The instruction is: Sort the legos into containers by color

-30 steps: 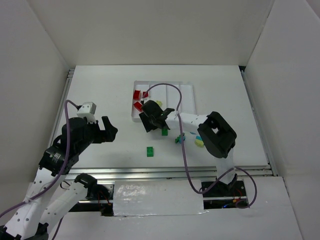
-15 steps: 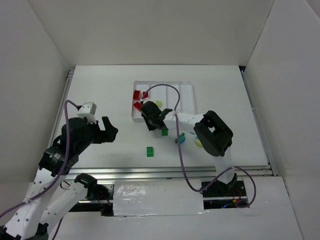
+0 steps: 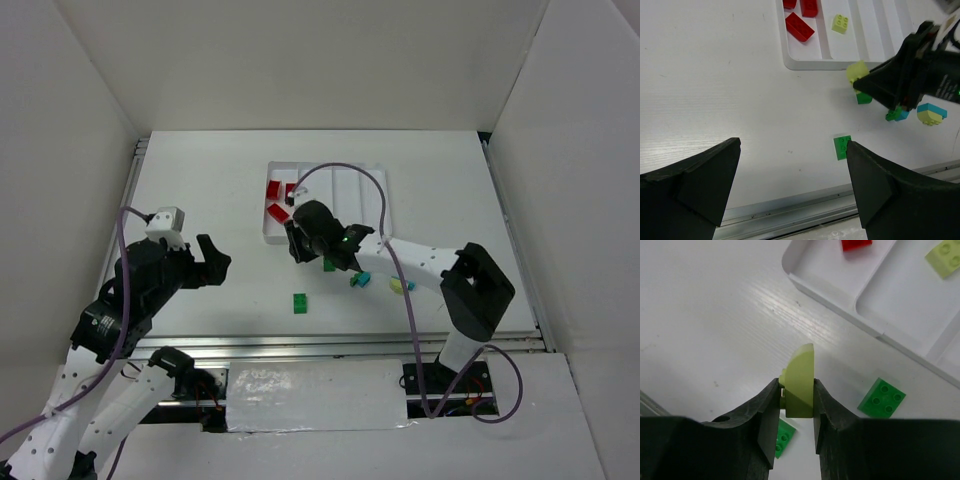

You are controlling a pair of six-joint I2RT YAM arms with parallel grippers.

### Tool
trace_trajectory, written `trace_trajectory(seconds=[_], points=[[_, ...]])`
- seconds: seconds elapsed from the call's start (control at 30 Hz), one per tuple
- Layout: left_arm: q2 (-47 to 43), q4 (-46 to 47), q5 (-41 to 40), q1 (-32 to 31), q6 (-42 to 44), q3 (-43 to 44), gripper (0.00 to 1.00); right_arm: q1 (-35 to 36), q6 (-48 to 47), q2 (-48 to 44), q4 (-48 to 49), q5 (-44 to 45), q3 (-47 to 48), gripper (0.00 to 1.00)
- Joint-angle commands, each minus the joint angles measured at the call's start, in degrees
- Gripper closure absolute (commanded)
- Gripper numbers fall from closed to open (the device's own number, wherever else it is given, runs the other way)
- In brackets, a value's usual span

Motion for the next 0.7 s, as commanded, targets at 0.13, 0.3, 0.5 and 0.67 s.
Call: trace_trajectory(seconds=[0.13,0.3,0.5,0.67], points=[[-0.1,1.8,-0.7,-0.4,-0.3,-0.2,0.00,-7.0,1.2,7.7,-7.3,4.9,17.4,0.87],[-0.1,2.1,-0.4,-0.6,-0.2,-0.4,0.00,-10.7,1.9,17.3,-13.3,8.4,30.9,0.87],[1.1,2.0,0.0,-0.7,0.1,-0.3,0.01,-12.5,1.8,25.9,-17.1,8.4,41.1,0.82],[0.5,2.4,0.9,-0.7,0.5,-0.4,0.01,-13.5,2.3,29.1,-17.1,7.2,43.0,0.62]])
